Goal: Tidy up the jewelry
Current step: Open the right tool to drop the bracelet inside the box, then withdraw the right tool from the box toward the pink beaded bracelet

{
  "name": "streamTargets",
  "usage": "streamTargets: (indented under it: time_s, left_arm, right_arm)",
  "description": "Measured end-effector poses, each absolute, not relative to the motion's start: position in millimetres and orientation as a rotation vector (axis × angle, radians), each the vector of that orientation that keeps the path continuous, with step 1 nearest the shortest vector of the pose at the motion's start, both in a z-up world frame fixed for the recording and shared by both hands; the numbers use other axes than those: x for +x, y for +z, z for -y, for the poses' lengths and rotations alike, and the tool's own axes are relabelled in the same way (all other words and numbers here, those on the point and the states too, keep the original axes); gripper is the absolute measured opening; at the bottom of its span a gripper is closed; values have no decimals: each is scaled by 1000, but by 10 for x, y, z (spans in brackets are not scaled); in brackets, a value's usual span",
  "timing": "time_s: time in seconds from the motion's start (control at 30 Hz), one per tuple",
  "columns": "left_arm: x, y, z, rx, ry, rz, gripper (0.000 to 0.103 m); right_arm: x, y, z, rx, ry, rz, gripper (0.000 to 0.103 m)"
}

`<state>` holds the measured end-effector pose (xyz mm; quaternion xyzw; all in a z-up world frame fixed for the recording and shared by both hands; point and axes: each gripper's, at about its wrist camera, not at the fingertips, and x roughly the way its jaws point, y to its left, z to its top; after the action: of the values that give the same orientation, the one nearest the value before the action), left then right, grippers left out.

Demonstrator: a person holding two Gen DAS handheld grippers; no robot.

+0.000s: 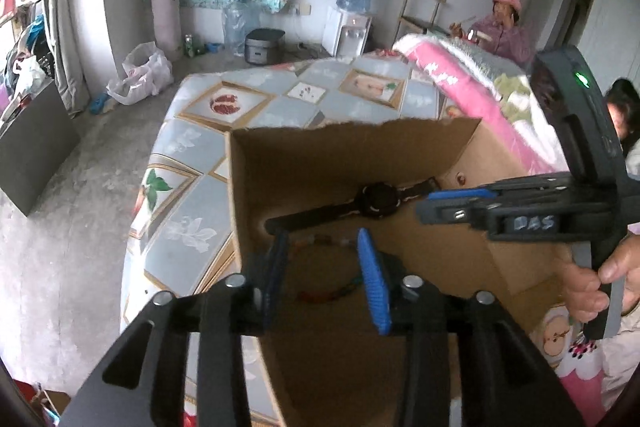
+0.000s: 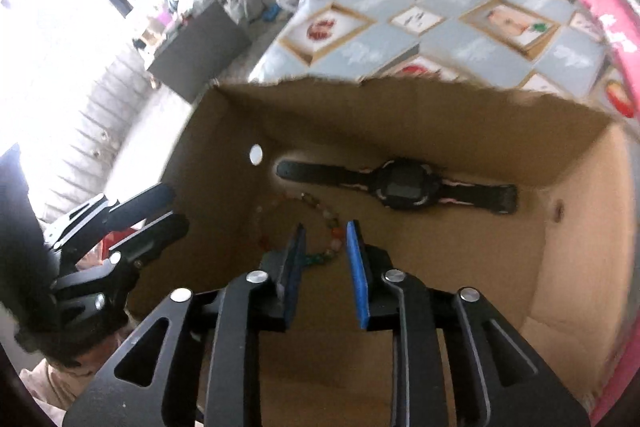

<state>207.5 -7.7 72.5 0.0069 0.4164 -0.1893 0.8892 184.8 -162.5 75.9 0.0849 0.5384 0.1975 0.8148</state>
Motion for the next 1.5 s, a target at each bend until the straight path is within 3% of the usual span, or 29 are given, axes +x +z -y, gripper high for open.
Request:
streamTargets:
  time_s: [0.2,0.27,0.33,0.53,0.57,0.63,0.73,1.5]
  left_arm:
    - [1686,875,-316,-99,-362,-807,62]
    - [1598,830,-465,-177,-349,-810,72]
    - [1536,714,-608,-277,-354,-831,73]
    - [1657,243,-672,-515,-411,-964,74]
    - [1658,211,-668,-533,-423,-968,74]
    - [1682,130,-595,-586,-462,-987,73]
    - [1652,134,-517,-586,-457,-981,74]
    - [1744,164,-425,-519,-416,-977,74]
  right_arm:
    - [1270,1240,2156,233,314,-953,58]
    - [1036,1317,2433,284,243,-899,62]
    - [858,1278,2677,334,163,-880,63]
    - [894,765,2921,455,95,-1017,62]
    - [920,712,2919,466,100,-1030,60]
    - [961,634,2914,505,152,-1051,45]
    - [1005,611,2880,490,151,-1061,40]
    - [1053,692,2881,477,135,-1047,38]
